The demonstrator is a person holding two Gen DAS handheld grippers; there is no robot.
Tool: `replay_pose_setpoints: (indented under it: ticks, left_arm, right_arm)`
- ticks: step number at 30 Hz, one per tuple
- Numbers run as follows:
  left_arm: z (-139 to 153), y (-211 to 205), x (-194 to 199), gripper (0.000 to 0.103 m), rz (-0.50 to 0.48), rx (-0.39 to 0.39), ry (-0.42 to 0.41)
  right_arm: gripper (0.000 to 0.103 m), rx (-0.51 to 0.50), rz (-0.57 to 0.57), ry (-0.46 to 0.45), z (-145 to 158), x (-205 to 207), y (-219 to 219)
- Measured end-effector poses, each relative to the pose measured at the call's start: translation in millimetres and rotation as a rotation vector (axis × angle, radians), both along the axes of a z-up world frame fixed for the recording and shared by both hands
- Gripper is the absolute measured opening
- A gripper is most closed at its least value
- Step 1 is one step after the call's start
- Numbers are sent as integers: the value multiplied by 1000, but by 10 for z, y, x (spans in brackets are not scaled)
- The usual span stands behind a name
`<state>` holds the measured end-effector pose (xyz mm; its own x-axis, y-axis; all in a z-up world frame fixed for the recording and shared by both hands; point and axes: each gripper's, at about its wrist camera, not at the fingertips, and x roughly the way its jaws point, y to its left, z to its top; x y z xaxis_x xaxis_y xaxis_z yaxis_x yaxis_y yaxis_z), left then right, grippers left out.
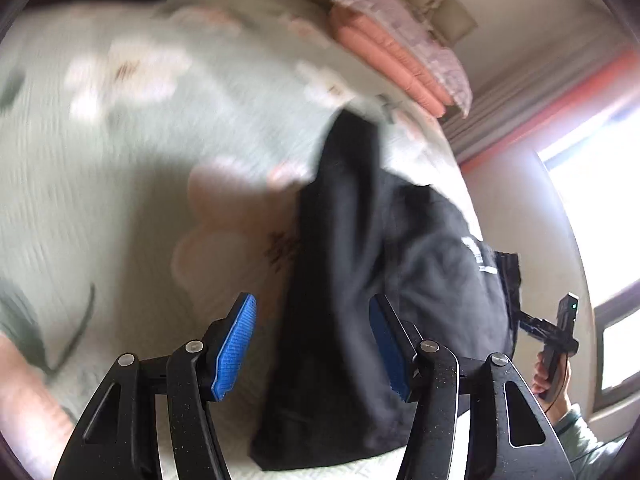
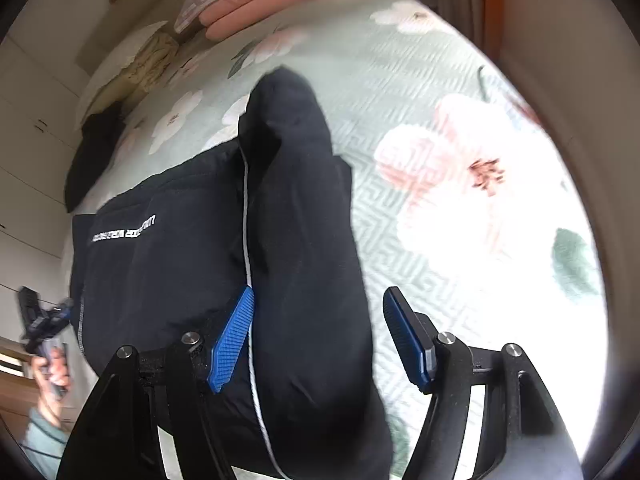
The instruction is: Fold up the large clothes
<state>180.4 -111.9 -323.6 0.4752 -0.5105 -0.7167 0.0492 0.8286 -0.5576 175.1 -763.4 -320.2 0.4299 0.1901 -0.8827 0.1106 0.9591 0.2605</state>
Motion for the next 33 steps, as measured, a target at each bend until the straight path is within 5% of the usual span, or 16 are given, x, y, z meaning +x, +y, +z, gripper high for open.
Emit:
replay_pose_setpoints:
  ticks: [4, 7, 10, 15, 18, 21, 28, 33]
  left_arm:
    - [571, -332, 179, 61, -68, 88, -145]
    - [738, -824, 411, 61, -178, 124, -196]
    - [521, -1139, 862, 61, -222, 189, -164]
    - [-167, -1153, 1410, 59, -165, 276, -19]
    - [-441, -1016, 1516, 57, -62, 369, -2]
    - [-646, -794, 1580, 68, -9, 309, 48]
    - [-678, -694, 1583, 68, -49, 241, 76]
    - [-454, -747, 1471, 68, -105, 300, 37]
  right_arm:
    - [70, -105, -10, -107, 417, 133, 46]
    - [70, -163, 64, -160, 726, 276, 573]
    - [50, -170, 129, -139, 596, 572, 751]
    - [42, -216, 95, 32, -316, 1151, 682]
    - [40, -208, 59, 56, -499, 1252, 573]
    - [40, -215, 31, 51, -552, 1287, 530]
    - [41, -187, -48, 53, -383, 1290, 419]
    - [45, -198, -91, 34, -40, 1039, 368]
